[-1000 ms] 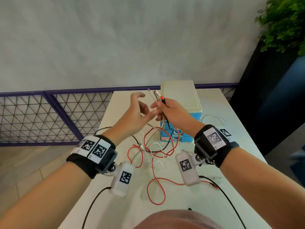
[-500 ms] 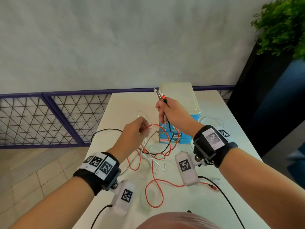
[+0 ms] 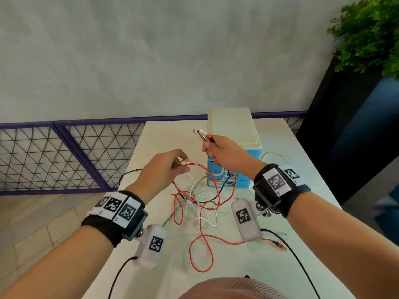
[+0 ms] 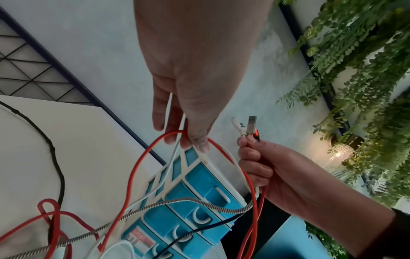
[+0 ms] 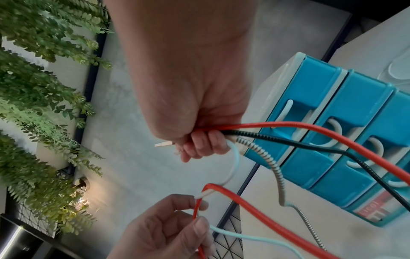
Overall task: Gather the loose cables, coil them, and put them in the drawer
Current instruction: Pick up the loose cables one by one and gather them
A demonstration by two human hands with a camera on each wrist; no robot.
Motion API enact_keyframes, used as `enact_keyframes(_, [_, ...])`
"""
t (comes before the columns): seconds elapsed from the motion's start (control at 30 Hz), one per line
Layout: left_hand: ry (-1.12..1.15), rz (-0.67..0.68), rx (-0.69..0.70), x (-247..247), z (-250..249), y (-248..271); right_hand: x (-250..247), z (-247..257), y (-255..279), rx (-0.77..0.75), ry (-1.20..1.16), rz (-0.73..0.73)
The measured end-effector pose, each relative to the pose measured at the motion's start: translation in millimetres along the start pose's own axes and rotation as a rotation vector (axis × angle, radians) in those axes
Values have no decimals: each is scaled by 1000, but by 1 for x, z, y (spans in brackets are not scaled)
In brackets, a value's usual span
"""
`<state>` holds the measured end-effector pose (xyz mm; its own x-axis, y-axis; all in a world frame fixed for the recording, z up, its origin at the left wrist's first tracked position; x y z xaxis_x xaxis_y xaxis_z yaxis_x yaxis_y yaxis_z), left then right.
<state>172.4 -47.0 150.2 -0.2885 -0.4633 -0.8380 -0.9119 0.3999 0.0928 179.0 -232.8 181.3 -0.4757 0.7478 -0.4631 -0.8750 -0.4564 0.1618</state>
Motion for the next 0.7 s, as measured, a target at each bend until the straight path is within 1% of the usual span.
enact_keyframes(0.13, [-99, -97, -36, -5, -4, 3, -2, -1, -1, -13, -65, -28])
enact_keyframes(0.2, [-109, -93, -43, -7, -7, 3, -2, -1, -2, -12, -62, -33])
enact_keyframes(0.23, [-71, -57, -49, -8, -8, 2, -3, -1, -2, -9, -56, -40])
enact_keyframes(0.33, [134, 124, -59, -9, -8, 3, -5, -3, -3, -11, -50, -86])
enact_keyframes(0.37, [172, 164, -58, -9, -6, 3, -6, -4, -3, -12, -56, -102])
enact_keyframes(0.43, [191, 160, -61, -10, -2, 4, -8, -5, -4, -12, -75, -126])
enact_keyframes(0.47, [146, 136, -72, -10, 0, 3, -8, -5, -4, -9, -76, -136])
enact_keyframes(0.53, [-44, 93, -83, -9, 6, 1, -8, -4, -5, -5, -40, -155])
enact_keyframes(0.57, [-81, 87, -74, -9, 7, 0, -8, -4, -6, -6, -15, -166])
enact_keyframes(0.6, [-28, 110, -58, -8, 8, -2, -8, -4, -5, -6, 7, -179])
enact_keyframes(0.63, [125, 165, -44, -8, 9, 0, -10, -5, -6, -8, 20, -200])
enact_keyframes(0.7, [565, 334, 0, -3, 9, 7, -14, -6, -5, -13, 25, -247])
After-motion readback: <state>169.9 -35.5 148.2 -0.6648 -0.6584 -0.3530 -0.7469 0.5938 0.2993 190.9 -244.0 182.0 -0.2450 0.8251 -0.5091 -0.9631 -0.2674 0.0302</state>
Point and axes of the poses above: each hand's wrist, its own y-axis away from the middle knuckle, its own x-axis out of the palm, z = x × y, the point moved 2 cm from there along -y, towards the middle knuckle, and after that the axes turned 14 degrees about z, right-handed, at the moved point
